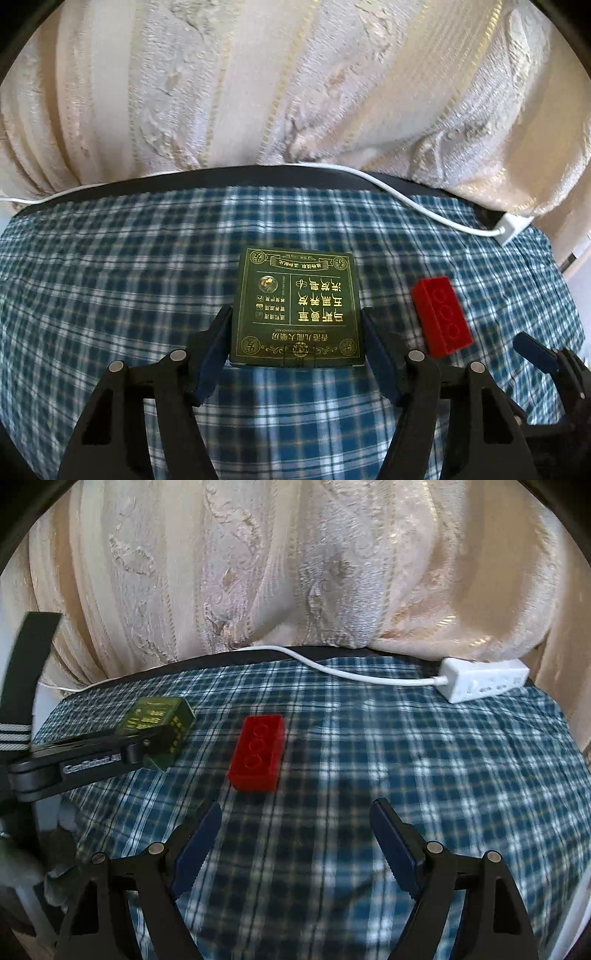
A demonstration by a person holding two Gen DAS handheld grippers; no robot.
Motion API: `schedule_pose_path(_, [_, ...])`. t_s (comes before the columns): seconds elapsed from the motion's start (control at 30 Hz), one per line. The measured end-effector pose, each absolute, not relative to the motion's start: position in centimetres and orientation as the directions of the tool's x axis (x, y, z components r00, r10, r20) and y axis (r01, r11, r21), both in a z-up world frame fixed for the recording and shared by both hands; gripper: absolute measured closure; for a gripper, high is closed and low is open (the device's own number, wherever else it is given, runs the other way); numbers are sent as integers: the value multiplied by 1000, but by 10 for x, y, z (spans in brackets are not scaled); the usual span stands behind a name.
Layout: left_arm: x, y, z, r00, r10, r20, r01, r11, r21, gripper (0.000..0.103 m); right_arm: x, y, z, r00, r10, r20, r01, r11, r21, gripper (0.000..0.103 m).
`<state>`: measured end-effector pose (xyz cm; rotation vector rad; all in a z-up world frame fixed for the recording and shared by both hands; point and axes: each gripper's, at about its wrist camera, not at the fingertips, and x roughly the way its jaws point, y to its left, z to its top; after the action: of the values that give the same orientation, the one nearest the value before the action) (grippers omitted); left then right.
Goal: Organize objects
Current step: 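Grasp the green medicine box with the left gripper while the right gripper grasps the red brick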
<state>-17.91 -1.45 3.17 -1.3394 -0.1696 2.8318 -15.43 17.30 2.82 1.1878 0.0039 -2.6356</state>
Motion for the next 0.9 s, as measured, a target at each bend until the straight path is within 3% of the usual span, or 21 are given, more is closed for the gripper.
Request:
schedule_pose_path(0.13, [-179, -21, 34, -640, 44, -767, 59, -993, -107, 35, -169, 161, 25, -629, -224, -744, 244, -966, 85, 20])
schedule_pose_path(0.3, [-178, -26, 36, -644, 39, -764, 75, -991, -115, 35, -184, 149, 21, -613, -226, -757, 263, -962, 74, 34])
schedule_pose_path(0.53, [-178, -26, 36, -644, 35, -764, 79, -990, -113, 35, -196, 141, 19, -597, -237, -766, 274, -958, 83, 42])
schedule_pose_path(0.8, [-179, -20, 34, -640, 36, -768, 66, -993, -102, 34, -198, 136, 11, -576, -235, -783, 286, -955, 75, 65])
schedule_pose_path(0.9, [-179, -19, 33, -639, 39, -768, 62, -993, -101, 35, -197, 137, 12, -572, -240, -785, 286, -955, 84, 69])
